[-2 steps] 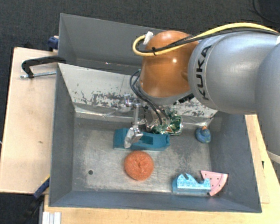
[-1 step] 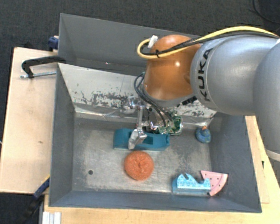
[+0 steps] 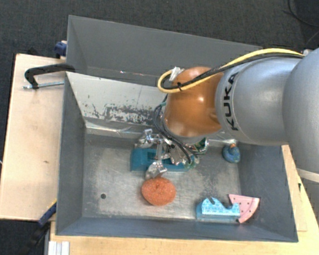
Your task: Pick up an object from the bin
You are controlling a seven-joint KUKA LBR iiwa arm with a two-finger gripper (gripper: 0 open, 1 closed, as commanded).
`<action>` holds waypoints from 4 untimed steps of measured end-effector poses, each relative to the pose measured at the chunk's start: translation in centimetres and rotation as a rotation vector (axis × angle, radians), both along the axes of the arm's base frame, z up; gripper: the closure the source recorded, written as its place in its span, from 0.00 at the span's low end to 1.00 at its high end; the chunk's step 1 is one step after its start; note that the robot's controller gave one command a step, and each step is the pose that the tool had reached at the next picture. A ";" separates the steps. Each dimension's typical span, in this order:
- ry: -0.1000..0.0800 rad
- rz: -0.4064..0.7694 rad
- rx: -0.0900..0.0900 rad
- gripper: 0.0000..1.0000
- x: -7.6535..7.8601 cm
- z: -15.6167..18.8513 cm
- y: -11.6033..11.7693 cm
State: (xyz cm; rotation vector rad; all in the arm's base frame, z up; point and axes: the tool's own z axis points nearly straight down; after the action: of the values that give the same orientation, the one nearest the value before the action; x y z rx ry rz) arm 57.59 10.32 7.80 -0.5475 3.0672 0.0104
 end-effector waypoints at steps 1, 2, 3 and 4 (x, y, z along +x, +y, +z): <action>0.000 0.000 0.000 1.00 0.0 0.0 0.0; 0.032 0.009 -0.012 1.00 -0.3 4.4 -0.5; 0.020 0.023 -0.010 1.00 0.4 7.3 -1.5; 0.034 0.022 -0.011 1.00 -0.1 10.7 -1.5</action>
Offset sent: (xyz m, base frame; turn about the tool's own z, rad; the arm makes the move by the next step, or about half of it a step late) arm 0.0042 -0.0056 0.0856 -0.0148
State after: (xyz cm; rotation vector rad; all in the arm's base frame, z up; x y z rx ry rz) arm 57.53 8.78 18.49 -0.5874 3.0963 0.0028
